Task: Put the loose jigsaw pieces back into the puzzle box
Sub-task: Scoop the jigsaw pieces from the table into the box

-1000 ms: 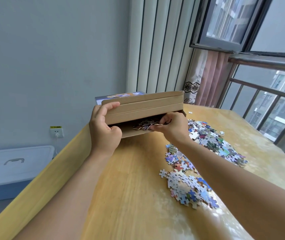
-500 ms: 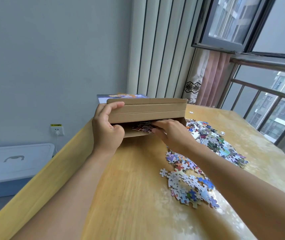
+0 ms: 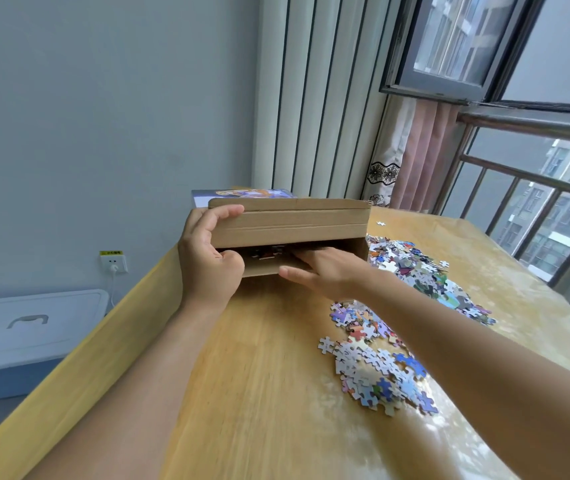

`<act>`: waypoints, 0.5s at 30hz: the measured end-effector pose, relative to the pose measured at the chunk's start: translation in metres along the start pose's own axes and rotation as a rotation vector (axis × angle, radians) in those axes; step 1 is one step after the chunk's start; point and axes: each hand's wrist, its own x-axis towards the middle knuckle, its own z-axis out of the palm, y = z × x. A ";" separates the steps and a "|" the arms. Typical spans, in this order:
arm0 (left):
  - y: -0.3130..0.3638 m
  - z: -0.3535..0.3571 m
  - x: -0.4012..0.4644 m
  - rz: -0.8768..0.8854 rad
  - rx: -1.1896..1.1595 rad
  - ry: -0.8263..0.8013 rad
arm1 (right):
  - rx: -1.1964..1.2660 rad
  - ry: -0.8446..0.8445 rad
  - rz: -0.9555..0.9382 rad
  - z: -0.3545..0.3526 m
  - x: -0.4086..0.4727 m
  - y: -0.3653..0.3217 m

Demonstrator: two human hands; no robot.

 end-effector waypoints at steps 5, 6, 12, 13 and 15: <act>-0.006 -0.001 0.002 0.070 0.089 0.070 | 0.124 0.060 0.019 -0.012 -0.007 -0.005; -0.007 0.000 0.001 0.087 0.117 0.080 | 0.163 0.110 0.000 -0.015 -0.018 -0.005; -0.018 0.004 -0.004 0.047 0.206 0.108 | 0.207 0.445 0.327 -0.035 -0.089 0.060; -0.021 0.005 -0.005 0.037 0.200 0.107 | 0.234 0.400 0.443 -0.038 -0.093 0.075; -0.027 0.004 -0.006 0.011 0.173 0.104 | 0.279 0.276 0.592 -0.041 -0.091 0.095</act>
